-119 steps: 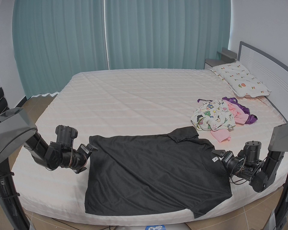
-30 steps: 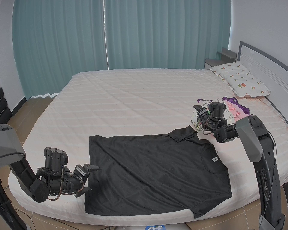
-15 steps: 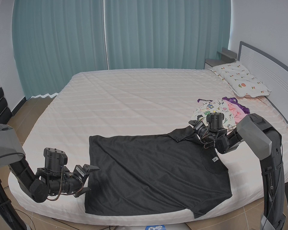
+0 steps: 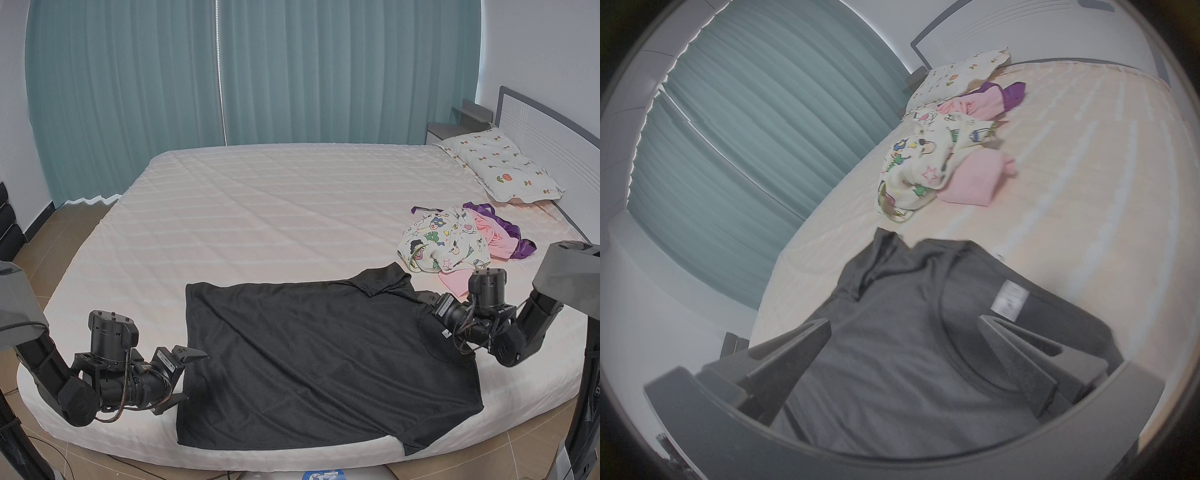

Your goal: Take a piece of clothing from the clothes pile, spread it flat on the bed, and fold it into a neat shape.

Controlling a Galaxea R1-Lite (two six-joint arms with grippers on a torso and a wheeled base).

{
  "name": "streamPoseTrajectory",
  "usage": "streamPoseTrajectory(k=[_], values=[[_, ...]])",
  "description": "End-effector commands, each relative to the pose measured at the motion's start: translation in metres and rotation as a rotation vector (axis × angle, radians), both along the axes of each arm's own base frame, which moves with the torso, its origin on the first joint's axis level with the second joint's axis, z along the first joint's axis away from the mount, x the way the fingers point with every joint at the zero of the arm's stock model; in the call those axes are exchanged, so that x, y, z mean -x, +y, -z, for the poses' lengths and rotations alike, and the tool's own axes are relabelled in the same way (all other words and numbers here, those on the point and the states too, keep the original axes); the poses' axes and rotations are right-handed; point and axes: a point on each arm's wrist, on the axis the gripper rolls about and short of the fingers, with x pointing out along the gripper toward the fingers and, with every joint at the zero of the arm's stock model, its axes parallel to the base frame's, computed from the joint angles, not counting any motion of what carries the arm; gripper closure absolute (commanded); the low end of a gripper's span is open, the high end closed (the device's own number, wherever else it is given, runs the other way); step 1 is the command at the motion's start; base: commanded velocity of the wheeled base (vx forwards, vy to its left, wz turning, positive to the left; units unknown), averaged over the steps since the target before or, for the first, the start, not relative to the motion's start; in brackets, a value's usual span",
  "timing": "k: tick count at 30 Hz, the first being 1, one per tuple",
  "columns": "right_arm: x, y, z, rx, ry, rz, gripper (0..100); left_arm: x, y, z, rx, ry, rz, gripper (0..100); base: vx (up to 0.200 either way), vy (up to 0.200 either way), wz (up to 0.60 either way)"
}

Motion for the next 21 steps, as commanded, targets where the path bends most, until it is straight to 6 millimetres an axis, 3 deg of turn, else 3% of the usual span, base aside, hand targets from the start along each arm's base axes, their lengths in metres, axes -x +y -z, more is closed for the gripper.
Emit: streamPoseTrajectory(k=[1, 7, 10, 21], values=[[0.087, -0.016, -0.005, -0.003, -0.016, -0.043, 0, 0.012, -0.004, -0.004, -0.005, -0.001, 0.033, 0, -0.200, 0.000, 0.00], [0.099, -0.010, 0.006, -0.005, -0.016, -0.073, 0, 0.025, -0.002, 0.006, -0.031, 0.051, 0.045, 0, -0.200, 0.000, 0.00], [0.102, -0.011, 0.008, -0.007, -0.009, -0.072, 0, 0.025, -0.002, 0.012, -0.070, 0.060, 0.067, 0, 0.000, 0.000, 0.00], [0.102, -0.010, 0.007, -0.021, -0.013, -0.071, 0, -0.008, -0.010, 0.053, -0.274, 0.066, 0.022, 0, 0.000, 0.000, 0.00]])
